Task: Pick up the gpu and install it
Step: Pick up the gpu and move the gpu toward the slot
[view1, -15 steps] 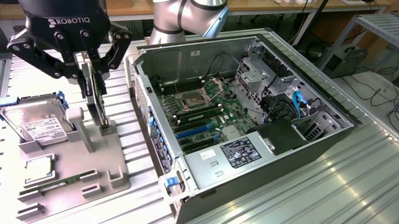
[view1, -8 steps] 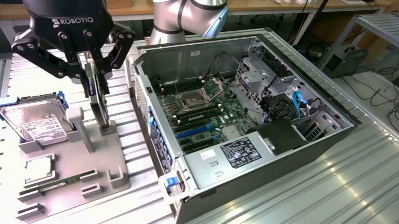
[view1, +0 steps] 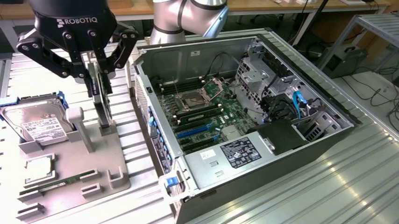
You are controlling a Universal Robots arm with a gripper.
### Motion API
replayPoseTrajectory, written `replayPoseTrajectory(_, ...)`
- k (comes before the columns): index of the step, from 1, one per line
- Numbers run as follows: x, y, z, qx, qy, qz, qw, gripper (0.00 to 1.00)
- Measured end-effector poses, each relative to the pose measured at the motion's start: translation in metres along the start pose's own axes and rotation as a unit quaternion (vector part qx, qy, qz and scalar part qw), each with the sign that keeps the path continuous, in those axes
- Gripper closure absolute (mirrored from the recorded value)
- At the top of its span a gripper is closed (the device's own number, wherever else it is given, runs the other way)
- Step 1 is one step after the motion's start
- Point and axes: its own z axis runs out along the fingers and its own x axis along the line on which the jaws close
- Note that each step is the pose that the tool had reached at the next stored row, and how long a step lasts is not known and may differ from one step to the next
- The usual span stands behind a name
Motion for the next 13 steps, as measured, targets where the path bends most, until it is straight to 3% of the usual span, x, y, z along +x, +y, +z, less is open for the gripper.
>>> replayPoseTrajectory(13,-0.0104,0.0002,0.0018,0.0027,-0.0006,0.0,1.0,0.73)
